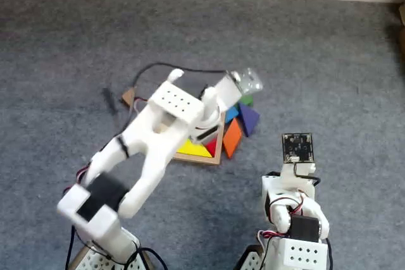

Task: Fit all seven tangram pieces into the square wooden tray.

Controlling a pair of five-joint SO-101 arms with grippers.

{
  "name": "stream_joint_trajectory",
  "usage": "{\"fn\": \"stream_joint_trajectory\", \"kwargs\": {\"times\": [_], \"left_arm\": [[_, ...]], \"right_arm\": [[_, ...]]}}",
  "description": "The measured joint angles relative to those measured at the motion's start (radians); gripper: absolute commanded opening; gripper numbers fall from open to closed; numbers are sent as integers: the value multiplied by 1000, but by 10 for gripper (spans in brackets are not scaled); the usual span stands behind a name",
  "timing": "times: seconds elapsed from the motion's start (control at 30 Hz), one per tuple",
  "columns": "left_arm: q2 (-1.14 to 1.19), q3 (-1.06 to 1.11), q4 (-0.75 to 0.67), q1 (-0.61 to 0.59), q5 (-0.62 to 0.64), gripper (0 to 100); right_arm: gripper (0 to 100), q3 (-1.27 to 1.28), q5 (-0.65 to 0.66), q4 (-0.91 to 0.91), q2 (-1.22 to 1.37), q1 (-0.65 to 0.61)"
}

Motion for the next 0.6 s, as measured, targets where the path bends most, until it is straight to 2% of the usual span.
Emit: {"fn": "stream_joint_trajectory", "kwargs": {"times": [0.1, 0.3, 0.47, 0.6], "left_arm": [[-89, 11, 0, -9, 14, 133], [-235, 144, -6, -137, 20, 133], [-339, 310, -157, -241, 34, 151], [-338, 410, -313, -299, 120, 248]], "right_arm": [[16, 0, 0, 0, 0, 0], [16, 0, 0, 0, 0, 0], [16, 0, 0, 0, 0, 0], [16, 0, 0, 0, 0, 0]]}}
